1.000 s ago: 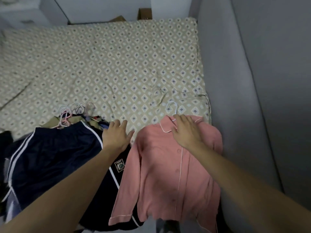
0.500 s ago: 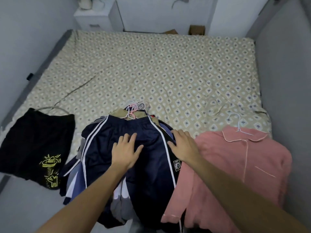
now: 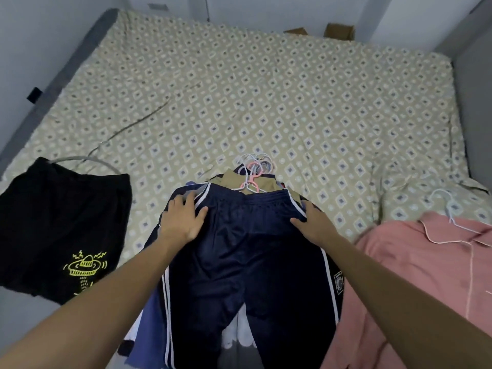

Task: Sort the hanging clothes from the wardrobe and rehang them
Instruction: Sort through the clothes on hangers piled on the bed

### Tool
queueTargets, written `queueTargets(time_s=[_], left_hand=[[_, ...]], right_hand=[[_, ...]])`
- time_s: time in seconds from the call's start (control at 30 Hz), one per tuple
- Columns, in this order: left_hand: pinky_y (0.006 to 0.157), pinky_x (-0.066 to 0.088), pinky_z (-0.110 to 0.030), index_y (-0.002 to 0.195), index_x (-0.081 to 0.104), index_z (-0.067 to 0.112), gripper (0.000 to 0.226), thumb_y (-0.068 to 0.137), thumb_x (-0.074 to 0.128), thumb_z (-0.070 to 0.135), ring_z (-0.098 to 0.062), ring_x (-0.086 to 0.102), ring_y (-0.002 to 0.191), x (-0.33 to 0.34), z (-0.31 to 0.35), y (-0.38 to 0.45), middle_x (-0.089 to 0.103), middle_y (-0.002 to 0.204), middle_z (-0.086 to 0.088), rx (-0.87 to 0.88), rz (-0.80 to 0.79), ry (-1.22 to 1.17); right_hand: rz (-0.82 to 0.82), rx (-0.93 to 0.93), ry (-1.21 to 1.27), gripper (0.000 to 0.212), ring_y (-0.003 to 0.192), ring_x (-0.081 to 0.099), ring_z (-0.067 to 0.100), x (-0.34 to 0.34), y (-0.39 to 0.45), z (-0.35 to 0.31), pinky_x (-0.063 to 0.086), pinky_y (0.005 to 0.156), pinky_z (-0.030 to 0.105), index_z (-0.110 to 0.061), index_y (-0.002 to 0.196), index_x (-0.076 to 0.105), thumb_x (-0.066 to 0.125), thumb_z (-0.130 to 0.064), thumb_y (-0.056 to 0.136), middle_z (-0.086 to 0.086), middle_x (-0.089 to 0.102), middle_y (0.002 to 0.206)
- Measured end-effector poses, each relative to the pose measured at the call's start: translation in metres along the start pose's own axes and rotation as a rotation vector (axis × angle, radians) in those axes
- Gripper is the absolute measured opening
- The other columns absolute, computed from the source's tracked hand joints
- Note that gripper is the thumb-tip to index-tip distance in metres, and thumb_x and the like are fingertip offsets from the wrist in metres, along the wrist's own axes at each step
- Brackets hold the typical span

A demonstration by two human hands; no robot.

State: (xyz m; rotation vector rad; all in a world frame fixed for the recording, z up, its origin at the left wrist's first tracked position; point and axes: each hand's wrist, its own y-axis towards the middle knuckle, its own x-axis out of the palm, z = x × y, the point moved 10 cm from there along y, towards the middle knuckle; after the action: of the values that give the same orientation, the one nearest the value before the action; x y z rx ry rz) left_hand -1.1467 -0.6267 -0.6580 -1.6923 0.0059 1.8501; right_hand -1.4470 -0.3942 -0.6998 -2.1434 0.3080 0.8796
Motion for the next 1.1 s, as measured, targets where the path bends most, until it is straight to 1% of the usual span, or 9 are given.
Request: queueTargets(time_s=[0.13,0.3,0.4,0.47,0.73,0.83,0.93,1.0,1.1], left_hand=[[0.104,0.043,-0.051,0.148,0.043,0.020,0.056,0.104,0.040,0.055,-0.033,0.039,0.132,0.011,-0.011,0.017,0.046,0.140,-0.010,0.018,-0.017,0.083],[0.103,0.040,-0.053,0.133,0.052,0.021,0.042,0.107,0.040,0.051,-0.031,0.041,0.129,0.010,-0.011,0.026,0.050,0.133,-0.008,0.046,-0.013,0.069],[0.101,0.040,-0.052,0.125,0.053,0.021,0.034,0.106,0.045,0.049,-0.029,0.042,0.126,0.001,-0.008,0.025,0.051,0.129,-0.006,0.079,-0.002,0.032],[0.100,0.040,-0.050,0.123,0.054,0.020,0.034,0.106,0.046,0.049,-0.029,0.043,0.124,-0.006,-0.004,0.023,0.052,0.128,-0.004,0.122,0.027,0.029],[0.097,0.044,-0.047,0.139,0.058,0.035,0.048,0.108,0.029,0.057,-0.024,0.059,0.117,-0.058,0.016,-0.034,0.068,0.122,0.007,0.219,0.054,-0.225],[0.088,0.051,-0.046,0.130,0.063,0.033,0.046,0.107,0.033,0.059,-0.022,0.062,0.107,-0.084,0.014,-0.076,0.070,0.114,0.007,0.231,0.139,-0.313],[0.079,0.047,-0.041,0.113,0.067,0.022,0.025,0.108,0.050,0.040,-0.022,0.060,0.095,-0.122,0.013,-0.127,0.067,0.099,0.004,0.211,0.259,-0.403],[0.072,0.043,-0.039,0.095,0.060,0.021,0.021,0.106,0.053,0.038,-0.020,0.058,0.085,-0.145,0.006,-0.164,0.060,0.087,0.006,0.164,0.329,-0.441],[0.072,0.044,-0.043,0.090,0.054,0.022,0.019,0.102,0.058,0.036,-0.020,0.056,0.083,-0.169,-0.005,-0.226,0.057,0.085,0.006,0.114,0.408,-0.455]], right_hand=[[0.022,0.038,0.031,0.062,0.129,0.054,0.032,0.014,0.013,-0.002,0.048,0.102,0.045,-0.014,0.145,0.046,0.068,-0.047,0.097,0.009,0.056,0.141],[0.102,-0.024,0.107,0.025,0.082,0.054,0.021,0.013,0.003,-0.017,0.040,0.070,0.038,-0.019,0.097,0.047,0.064,-0.037,0.102,-0.005,0.053,0.088],[0.144,-0.085,0.158,0.018,0.081,0.056,0.005,0.001,-0.013,-0.027,0.044,0.067,0.032,-0.033,0.092,0.048,0.063,-0.035,0.103,-0.015,0.059,0.090],[0.195,-0.102,0.190,0.012,0.088,0.061,0.007,-0.011,-0.024,-0.030,0.048,0.073,0.038,-0.033,0.098,0.054,0.064,-0.038,0.101,-0.017,0.064,0.097],[0.252,-0.130,0.137,0.032,0.074,0.057,0.024,-0.079,-0.077,-0.054,0.045,0.070,0.040,-0.020,0.087,0.047,0.068,-0.041,0.098,0.001,0.060,0.079],[0.216,-0.198,0.100,0.037,0.076,0.056,0.023,-0.110,-0.105,-0.075,0.043,0.071,0.039,-0.018,0.086,0.046,0.072,-0.043,0.093,0.001,0.059,0.080],[0.186,-0.315,0.097,0.042,0.072,0.051,0.016,-0.134,-0.146,-0.099,0.043,0.070,0.036,-0.021,0.084,0.046,0.071,-0.053,0.092,-0.003,0.057,0.079],[0.197,-0.391,0.087,0.041,0.070,0.049,0.014,-0.144,-0.174,-0.113,0.043,0.070,0.036,-0.024,0.081,0.045,0.066,-0.056,0.095,-0.007,0.054,0.076],[0.240,-0.472,0.044,0.040,0.072,0.054,0.021,-0.155,-0.214,-0.140,0.047,0.072,0.041,-0.024,0.078,0.045,0.062,-0.054,0.097,-0.005,0.056,0.073]])
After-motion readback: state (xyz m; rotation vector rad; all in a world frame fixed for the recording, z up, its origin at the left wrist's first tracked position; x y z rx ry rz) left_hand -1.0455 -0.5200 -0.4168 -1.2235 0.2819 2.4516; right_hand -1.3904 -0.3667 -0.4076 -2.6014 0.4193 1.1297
